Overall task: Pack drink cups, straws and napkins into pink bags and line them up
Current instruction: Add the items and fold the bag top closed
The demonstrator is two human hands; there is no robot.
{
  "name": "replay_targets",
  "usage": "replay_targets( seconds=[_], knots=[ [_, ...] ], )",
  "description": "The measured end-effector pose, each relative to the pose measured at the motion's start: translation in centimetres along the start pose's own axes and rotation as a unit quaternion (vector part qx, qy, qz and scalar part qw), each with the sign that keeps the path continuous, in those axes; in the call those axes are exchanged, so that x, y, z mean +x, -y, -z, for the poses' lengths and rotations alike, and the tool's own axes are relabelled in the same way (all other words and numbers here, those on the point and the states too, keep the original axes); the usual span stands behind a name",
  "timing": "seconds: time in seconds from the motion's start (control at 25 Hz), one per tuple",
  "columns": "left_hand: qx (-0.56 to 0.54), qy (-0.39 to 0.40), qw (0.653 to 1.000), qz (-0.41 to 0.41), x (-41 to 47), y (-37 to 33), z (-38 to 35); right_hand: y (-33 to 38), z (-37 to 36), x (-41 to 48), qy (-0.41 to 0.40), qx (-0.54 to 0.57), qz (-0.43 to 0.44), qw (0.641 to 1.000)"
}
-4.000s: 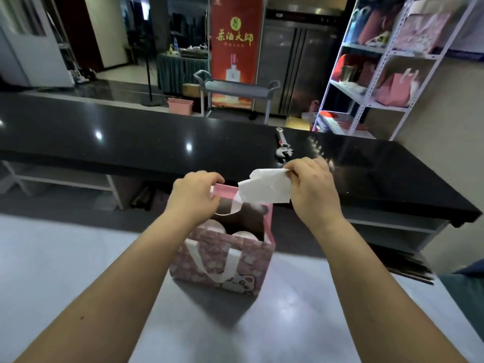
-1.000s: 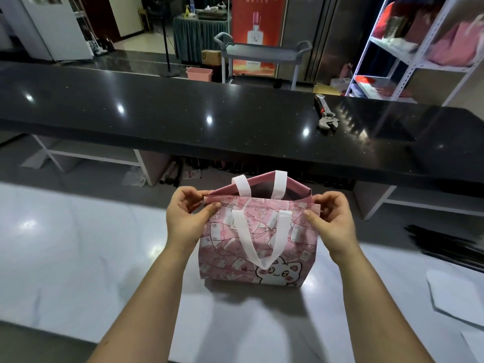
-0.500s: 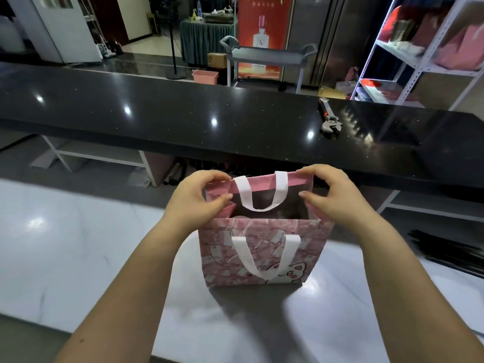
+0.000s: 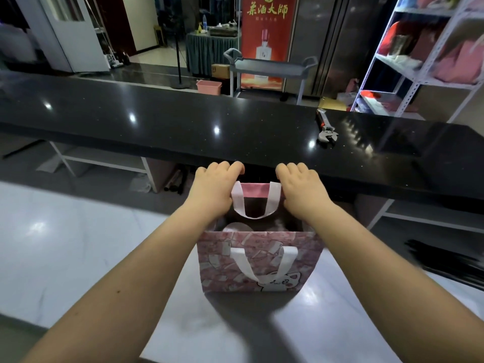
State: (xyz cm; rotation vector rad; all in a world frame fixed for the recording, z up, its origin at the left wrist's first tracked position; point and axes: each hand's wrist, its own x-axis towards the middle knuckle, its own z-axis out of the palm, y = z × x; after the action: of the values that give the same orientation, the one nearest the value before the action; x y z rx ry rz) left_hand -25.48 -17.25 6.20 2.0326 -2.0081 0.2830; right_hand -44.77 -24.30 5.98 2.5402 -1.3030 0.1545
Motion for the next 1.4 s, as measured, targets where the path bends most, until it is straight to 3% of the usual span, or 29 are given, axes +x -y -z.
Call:
replay_targets(
  seconds=[0.24, 0.36, 0.48, 0.6, 0.8, 0.96, 1.04, 1.2, 1.28, 1.4],
  knots=[
    [-0.060, -0.051, 0.997, -0.023, -0.2, 1.4, 1.2, -2.7, 0.8, -0.5, -0.048, 0.161, -0.005, 0.986],
    [-0.150, -0.045, 0.987, 0.024, -0.9, 2.8, 1.7, -4.5, 0.6, -1.4, -0.049, 0.315, -0.052, 0.946],
    [-0.323, -0.029, 0.941, 0.096, -0.9, 4.1, 1.6, -4.7, -0.2, -1.7, -0.071, 0.532, -0.132, 0.833],
    [-0.454, -0.023, 0.876, 0.163, 0.1, 4.7, 0.7, -4.0, -1.8, -0.9, -0.096, 0.668, -0.222, 0.703],
    [-0.522, -0.028, 0.827, 0.208, 1.0, 4.6, -1.3, -3.7, -4.1, 0.3, -0.093, 0.737, -0.305, 0.595],
    [-0.592, -0.050, 0.777, 0.209, -0.6, 5.3, -1.5, -4.6, -4.1, -1.0, -0.079, 0.830, -0.260, 0.487],
    [-0.630, -0.045, 0.746, 0.210, -2.0, 5.8, -1.6, -5.6, -4.0, -2.5, -0.104, 0.830, -0.240, 0.492],
    [-0.682, -0.060, 0.694, 0.223, -7.0, 6.8, -2.0, -6.5, -4.8, -8.6, -0.144, 0.778, -0.225, 0.568],
    [-0.707, -0.006, 0.680, 0.194, -10.2, 7.1, -2.6, -6.3, -5.3, -11.6, -0.087, 0.784, -0.185, 0.587],
    [-0.689, 0.066, 0.705, 0.154, -12.7, 5.9, -3.5, -4.8, -5.7, -13.2, 0.019, 0.759, -0.125, 0.639]
  ],
)
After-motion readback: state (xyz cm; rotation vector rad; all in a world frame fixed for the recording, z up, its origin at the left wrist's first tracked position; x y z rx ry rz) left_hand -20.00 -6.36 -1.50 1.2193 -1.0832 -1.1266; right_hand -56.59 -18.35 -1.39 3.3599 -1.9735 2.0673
